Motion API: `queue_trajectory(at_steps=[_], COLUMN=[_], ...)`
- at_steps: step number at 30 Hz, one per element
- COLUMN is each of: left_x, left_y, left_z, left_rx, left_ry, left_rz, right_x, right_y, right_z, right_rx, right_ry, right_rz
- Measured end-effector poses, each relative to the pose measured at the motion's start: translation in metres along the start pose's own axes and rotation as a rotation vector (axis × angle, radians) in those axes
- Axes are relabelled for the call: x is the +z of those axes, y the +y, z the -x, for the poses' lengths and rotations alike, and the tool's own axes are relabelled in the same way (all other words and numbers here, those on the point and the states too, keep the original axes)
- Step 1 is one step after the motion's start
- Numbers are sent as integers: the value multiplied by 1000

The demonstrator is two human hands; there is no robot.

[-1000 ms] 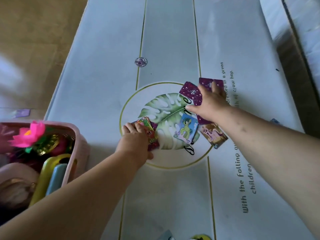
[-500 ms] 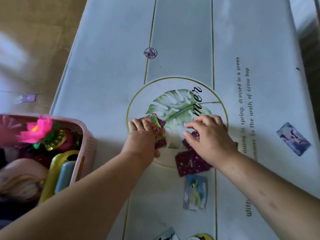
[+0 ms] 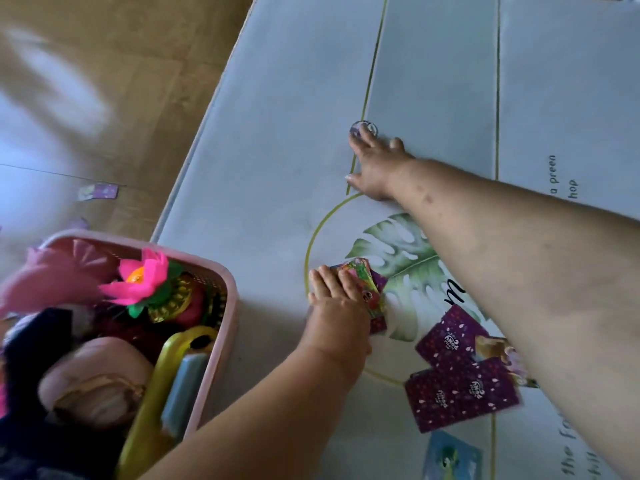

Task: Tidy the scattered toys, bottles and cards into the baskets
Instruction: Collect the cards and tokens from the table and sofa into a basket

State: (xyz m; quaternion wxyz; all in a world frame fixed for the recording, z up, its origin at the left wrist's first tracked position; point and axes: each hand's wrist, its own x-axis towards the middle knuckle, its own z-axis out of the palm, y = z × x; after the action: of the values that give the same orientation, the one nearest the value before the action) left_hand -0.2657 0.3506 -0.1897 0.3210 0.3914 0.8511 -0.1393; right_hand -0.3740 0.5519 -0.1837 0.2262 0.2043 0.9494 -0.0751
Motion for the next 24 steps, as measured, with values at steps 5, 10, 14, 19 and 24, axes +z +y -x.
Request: queue_trajectory(at_steps=[5,10,14,19,24], left_x=[-5,-6,-9,-10,0], left_y=[2,2,7,-1,-6], left_z=[4,2,6,13,10], left_rx=[-21,-45,-46,-73,-83], left_ry=[2,-4,1,52,139], left_rz=[26,2,6,131,242], right_x=[-1,57,112,136,145], right_y=[-2,22,26,41,139], right_z=[24,120,234,312,322], right_rx=[-30,45,120,220,676], right_ry=[15,72,115,229,224], right_rz=[-17,-300,-387,-556,-423])
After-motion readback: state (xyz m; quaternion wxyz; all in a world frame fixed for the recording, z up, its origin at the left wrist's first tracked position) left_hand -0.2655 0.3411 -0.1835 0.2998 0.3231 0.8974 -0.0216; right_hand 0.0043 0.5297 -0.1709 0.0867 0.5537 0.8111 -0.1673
